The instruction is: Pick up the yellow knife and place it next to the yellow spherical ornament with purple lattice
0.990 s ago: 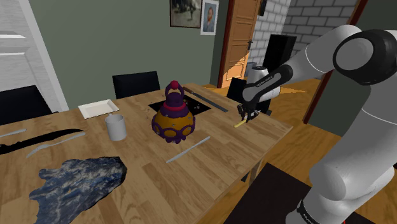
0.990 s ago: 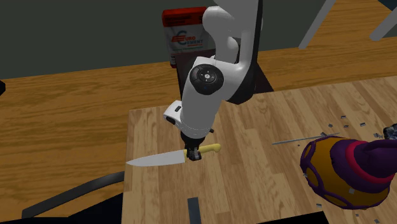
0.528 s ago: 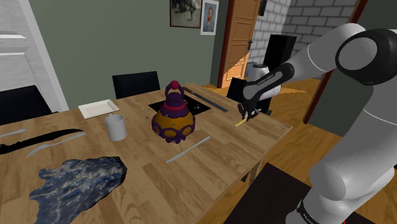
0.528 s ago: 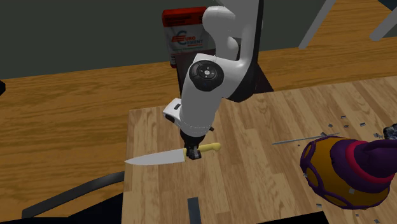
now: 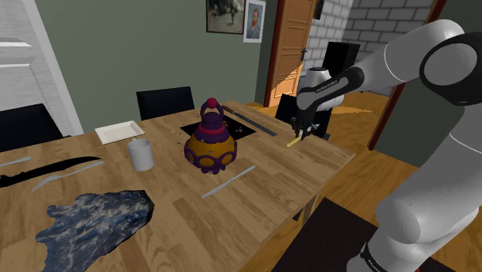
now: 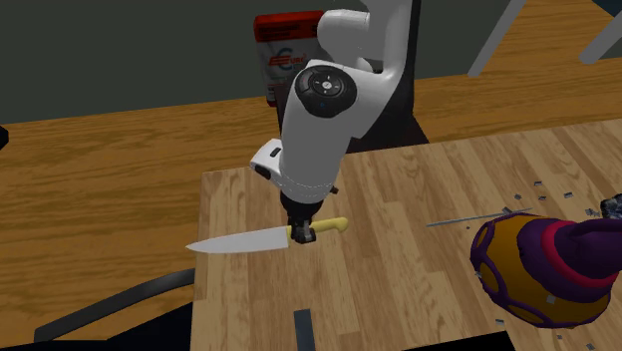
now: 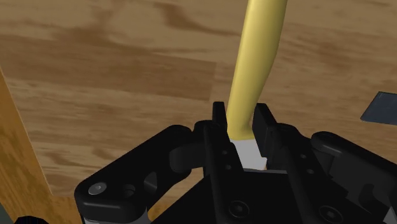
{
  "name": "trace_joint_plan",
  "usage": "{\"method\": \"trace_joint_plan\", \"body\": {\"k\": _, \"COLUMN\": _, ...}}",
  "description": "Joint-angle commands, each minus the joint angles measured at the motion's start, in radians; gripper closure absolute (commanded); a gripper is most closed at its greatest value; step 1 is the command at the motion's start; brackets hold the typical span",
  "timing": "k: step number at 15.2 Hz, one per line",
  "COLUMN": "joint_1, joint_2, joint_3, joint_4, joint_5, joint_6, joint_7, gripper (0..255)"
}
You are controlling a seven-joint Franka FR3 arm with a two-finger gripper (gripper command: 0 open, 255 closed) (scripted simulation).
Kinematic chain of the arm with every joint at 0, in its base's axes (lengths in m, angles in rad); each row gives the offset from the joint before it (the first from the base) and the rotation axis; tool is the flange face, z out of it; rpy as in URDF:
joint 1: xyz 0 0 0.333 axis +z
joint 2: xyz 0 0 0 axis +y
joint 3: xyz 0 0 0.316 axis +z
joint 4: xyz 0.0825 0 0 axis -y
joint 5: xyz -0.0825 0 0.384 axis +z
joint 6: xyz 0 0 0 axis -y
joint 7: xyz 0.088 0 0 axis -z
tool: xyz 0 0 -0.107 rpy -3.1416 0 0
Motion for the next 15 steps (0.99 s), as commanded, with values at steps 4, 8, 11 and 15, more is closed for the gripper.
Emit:
{"method": "trace_joint_plan", "body": {"k": 4, "joint_1": 0.001, "joint_2": -0.032, "joint_3": 0.001, "joint_4": 0.034, "joint_5": 0.008, "joint_6": -0.066, "joint_7": -0.011, "gripper": 255}}
{"method": "trace_joint_plan", "body": {"k": 8, "joint_1": 0.003, "joint_2": -0.055, "joint_3": 0.001, "joint_4": 0.065, "joint_5": 0.014, "joint_6": -0.120, "joint_7": -0.019, "gripper": 255}}
{"method": "trace_joint_plan", "body": {"k": 11, "joint_1": 0.004, "joint_2": -0.070, "joint_3": 0.002, "joint_4": 0.091, "joint_5": 0.018, "joint_6": -0.160, "joint_7": -0.025, "gripper": 255}}
{"method": "trace_joint_plan", "body": {"k": 15, "joint_1": 0.005, "joint_2": -0.086, "joint_3": 0.003, "joint_4": 0.128, "joint_5": 0.022, "joint_6": -0.214, "joint_7": -0.032, "gripper": 255}}
